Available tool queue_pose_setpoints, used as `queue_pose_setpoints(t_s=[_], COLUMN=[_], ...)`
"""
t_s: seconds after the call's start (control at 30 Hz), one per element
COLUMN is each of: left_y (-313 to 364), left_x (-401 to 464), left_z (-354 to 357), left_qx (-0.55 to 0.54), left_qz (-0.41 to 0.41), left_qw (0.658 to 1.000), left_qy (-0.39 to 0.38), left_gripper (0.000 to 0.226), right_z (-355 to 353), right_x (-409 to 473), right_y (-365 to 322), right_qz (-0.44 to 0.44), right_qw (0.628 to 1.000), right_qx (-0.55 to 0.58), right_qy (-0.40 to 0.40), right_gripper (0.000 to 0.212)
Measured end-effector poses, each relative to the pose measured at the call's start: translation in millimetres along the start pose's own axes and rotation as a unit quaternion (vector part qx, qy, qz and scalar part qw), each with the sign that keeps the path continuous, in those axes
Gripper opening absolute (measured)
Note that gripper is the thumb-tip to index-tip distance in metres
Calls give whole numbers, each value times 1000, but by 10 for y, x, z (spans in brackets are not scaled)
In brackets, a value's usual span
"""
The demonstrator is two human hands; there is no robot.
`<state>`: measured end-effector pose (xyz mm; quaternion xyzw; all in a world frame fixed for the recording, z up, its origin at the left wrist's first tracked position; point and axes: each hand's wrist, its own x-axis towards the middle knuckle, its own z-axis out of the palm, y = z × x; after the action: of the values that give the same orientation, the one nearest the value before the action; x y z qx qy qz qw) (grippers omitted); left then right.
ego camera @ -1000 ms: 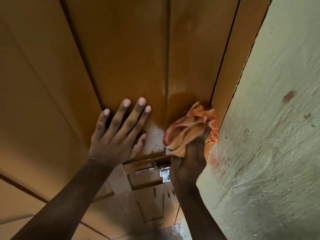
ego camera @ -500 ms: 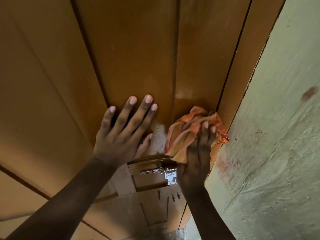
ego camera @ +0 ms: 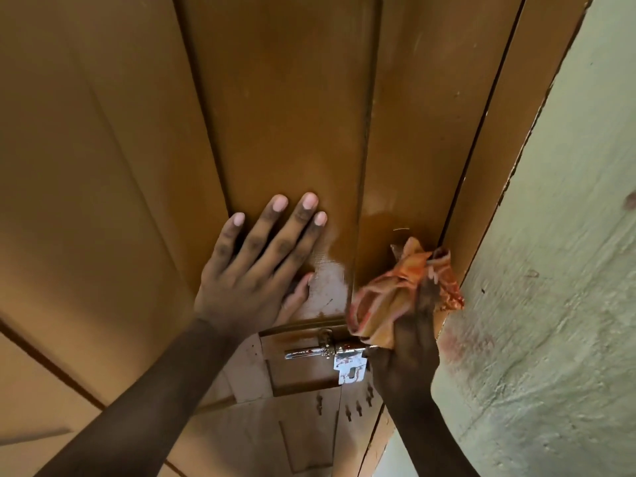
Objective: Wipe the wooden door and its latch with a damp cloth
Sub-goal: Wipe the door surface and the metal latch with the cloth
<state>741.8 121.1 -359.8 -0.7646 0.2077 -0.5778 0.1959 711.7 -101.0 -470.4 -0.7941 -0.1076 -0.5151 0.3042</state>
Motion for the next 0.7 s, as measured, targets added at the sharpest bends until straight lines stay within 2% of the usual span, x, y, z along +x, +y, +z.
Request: queue_pose_setpoints(t_s=[0.07, 0.13, 0.23, 0.33, 0.47, 0.53, 0.6, 0.7], left_y=[19, 111, 321, 373, 417, 436, 425, 421], left_x=[9, -8, -93, -177, -216, -228, -227, -222], left_z=[-22, -60, -66, 17, 92, 100, 110, 90], left_qx=[-19, -50, -88, -72, -38, -33, -33, -35], left_qz=[-9, -26, -35, -37, -39, -39, -40, -32], left_qw=[1000, 998, 993, 994, 997, 998, 998, 998], left_qy=[-12, -32, -70, -69, -50, -40, -40, -42], left_gripper=[77, 75, 77, 77, 79, 80, 81, 81], right_z=[-53, -42, -3, -24, -91, -38, 48, -9], right_x=[54, 280, 481, 159, 5, 148, 182, -93], right_y=[-94, -278, -432, -302, -240, -388, -458, -291], right_qz=[75, 104, 50, 26, 132, 156, 121, 7], right_qw=[996, 990, 997, 1000, 988, 982, 990, 1000], right_qx=[41, 75, 23, 0, 69, 83, 54, -13], right_qy=[31, 54, 46, -1, 32, 62, 57, -10], right_gripper=[37, 42, 48, 56, 42, 36, 37, 55])
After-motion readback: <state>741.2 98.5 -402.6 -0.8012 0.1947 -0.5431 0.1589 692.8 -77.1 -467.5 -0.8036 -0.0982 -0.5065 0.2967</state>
